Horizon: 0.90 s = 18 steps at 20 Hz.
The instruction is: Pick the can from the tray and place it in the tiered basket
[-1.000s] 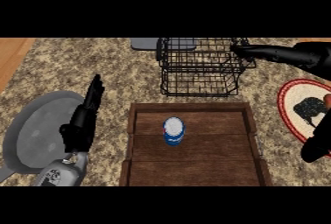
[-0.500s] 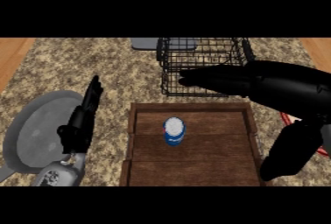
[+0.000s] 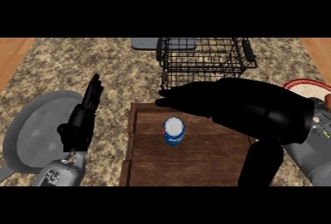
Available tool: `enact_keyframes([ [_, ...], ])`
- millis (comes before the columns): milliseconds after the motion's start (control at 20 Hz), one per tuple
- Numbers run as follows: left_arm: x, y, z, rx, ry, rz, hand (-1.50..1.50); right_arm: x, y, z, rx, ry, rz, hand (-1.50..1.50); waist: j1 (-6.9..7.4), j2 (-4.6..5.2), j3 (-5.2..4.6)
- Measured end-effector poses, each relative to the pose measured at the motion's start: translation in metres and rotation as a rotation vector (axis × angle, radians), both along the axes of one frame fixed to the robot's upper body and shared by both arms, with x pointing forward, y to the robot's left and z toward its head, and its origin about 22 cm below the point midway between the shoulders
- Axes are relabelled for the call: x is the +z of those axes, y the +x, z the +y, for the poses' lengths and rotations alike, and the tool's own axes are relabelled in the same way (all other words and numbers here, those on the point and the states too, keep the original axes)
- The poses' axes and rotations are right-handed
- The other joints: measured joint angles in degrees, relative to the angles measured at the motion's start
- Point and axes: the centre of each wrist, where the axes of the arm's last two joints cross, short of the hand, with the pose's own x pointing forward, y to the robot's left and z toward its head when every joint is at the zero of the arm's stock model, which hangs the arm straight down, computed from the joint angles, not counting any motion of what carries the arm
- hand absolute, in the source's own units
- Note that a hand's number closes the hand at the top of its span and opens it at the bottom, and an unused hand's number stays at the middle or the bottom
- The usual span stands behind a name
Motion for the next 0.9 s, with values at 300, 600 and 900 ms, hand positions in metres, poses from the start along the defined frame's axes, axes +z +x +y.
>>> enact_keyframes([
  [300, 0.003, 0.004, 0.003, -0.002, 0.003, 0.0, 0.0, -0.005, 0.004, 0.001, -0.029, -0.078, 0.008, -1.5, 0.04, 0.05, 0.02],
  [600, 0.005, 0.0, 0.002, 0.001, -0.004, 0.001, 0.0, -0.013, -0.006, -0.002, -0.051, -0.134, -0.042, -1.5, 0.05, 0.06, 0.03],
  [900, -0.005, -0.003, -0.001, 0.001, -0.003, 0.0, 0.0, -0.021, -0.006, 0.0, -0.049, -0.186, -0.091, -1.5, 0.11, 0.11, 0.03],
])
